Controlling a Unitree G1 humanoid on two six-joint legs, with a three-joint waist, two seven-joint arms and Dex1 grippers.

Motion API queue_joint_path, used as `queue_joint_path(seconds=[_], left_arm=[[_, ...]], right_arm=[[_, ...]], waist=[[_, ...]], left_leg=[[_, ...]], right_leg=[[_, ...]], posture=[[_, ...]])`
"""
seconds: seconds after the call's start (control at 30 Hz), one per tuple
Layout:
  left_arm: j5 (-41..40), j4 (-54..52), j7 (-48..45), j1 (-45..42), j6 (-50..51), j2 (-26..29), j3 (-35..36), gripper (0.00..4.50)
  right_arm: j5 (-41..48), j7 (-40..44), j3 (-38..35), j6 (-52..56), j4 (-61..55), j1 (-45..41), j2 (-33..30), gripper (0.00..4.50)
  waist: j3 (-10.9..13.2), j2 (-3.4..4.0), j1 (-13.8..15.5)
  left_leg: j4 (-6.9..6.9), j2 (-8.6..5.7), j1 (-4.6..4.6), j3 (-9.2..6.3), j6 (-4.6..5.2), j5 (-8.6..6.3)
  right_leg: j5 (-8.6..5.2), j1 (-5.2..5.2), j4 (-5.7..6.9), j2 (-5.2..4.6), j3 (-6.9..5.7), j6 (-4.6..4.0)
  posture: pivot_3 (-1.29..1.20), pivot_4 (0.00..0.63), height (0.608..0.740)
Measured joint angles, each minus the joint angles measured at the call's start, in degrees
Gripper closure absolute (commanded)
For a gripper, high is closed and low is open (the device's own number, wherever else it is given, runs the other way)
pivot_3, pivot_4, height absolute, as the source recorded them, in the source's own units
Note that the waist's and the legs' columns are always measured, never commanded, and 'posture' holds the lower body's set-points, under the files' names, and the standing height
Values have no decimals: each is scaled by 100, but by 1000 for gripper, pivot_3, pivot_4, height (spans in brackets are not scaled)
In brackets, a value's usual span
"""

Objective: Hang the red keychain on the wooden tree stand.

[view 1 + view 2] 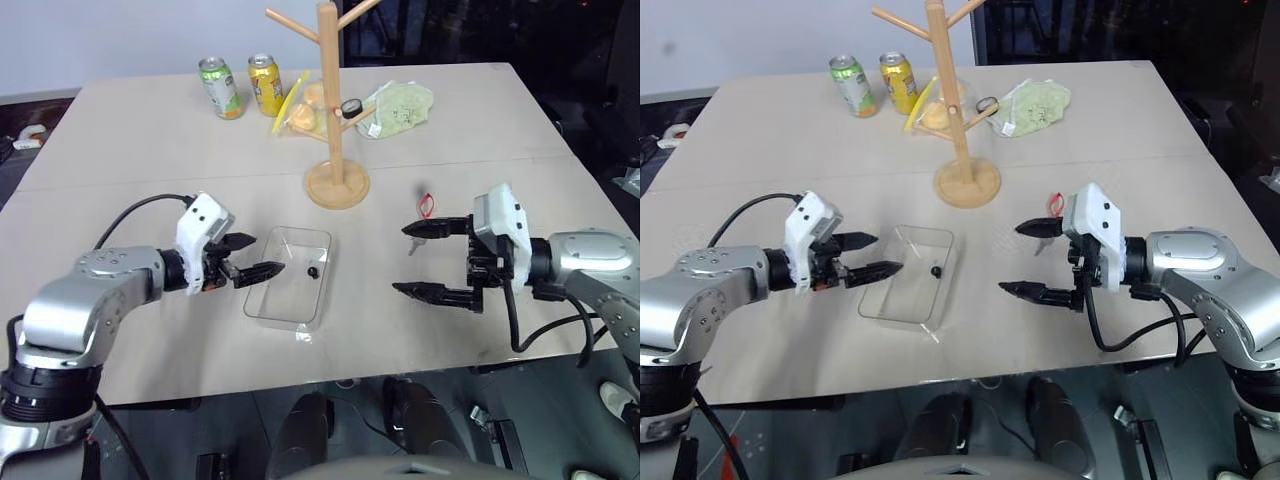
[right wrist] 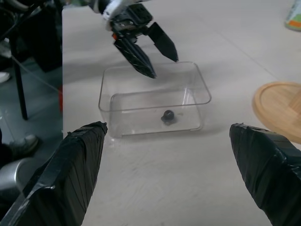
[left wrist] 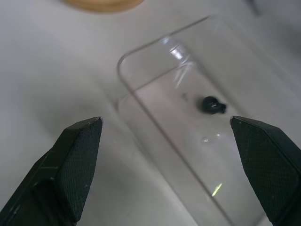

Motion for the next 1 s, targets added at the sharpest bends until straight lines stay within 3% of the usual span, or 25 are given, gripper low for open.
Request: queue_joint_path(seconds=[0.03, 0.13, 0.27, 0.4, 1.0], left_arm=[[41, 24, 100, -4, 38, -43, -46, 32], [103, 125, 262, -34, 121, -119, -162, 874], [91, 130, 302, -73, 160, -161, -178, 2905], [91, 129, 339, -92, 238, -197, -182, 4397], [170, 634, 352, -247, 177, 37, 24, 4463]], right_arm=[[-50, 20, 12, -42, -10, 0, -28, 0], [-155, 46, 17, -153, -34, 2, -66, 0], [-205, 46, 41, -167, -32, 9, -66, 0], [-236, 24, 46, -171, -26, 30, -53, 0], [-327, -32, 143, -224, 256, -195, 275, 0]], waist=[[0, 0, 2], [0, 0, 2], [-1, -1, 0], [-1, -1, 1], [-3, -1, -30]], left_leg=[[1, -1, 0, 0, 0, 0], [2, -2, 2, 1, 0, 0], [6, -2, 4, 0, 0, 0], [16, -4, 4, 1, -1, 0], [73, -8, 10, 0, 0, 1]], right_leg=[[0, 0, 1, -1, 0, 0], [0, 0, 5, -1, 0, 0], [0, 0, 14, 0, 1, -1], [0, 0, 25, -1, 1, -1], [-12, 1, 78, 3, 5, 19]], posture=[[0, 150, 740], [0, 150, 740], [0, 150, 740], [0, 150, 740], [0, 150, 740]])
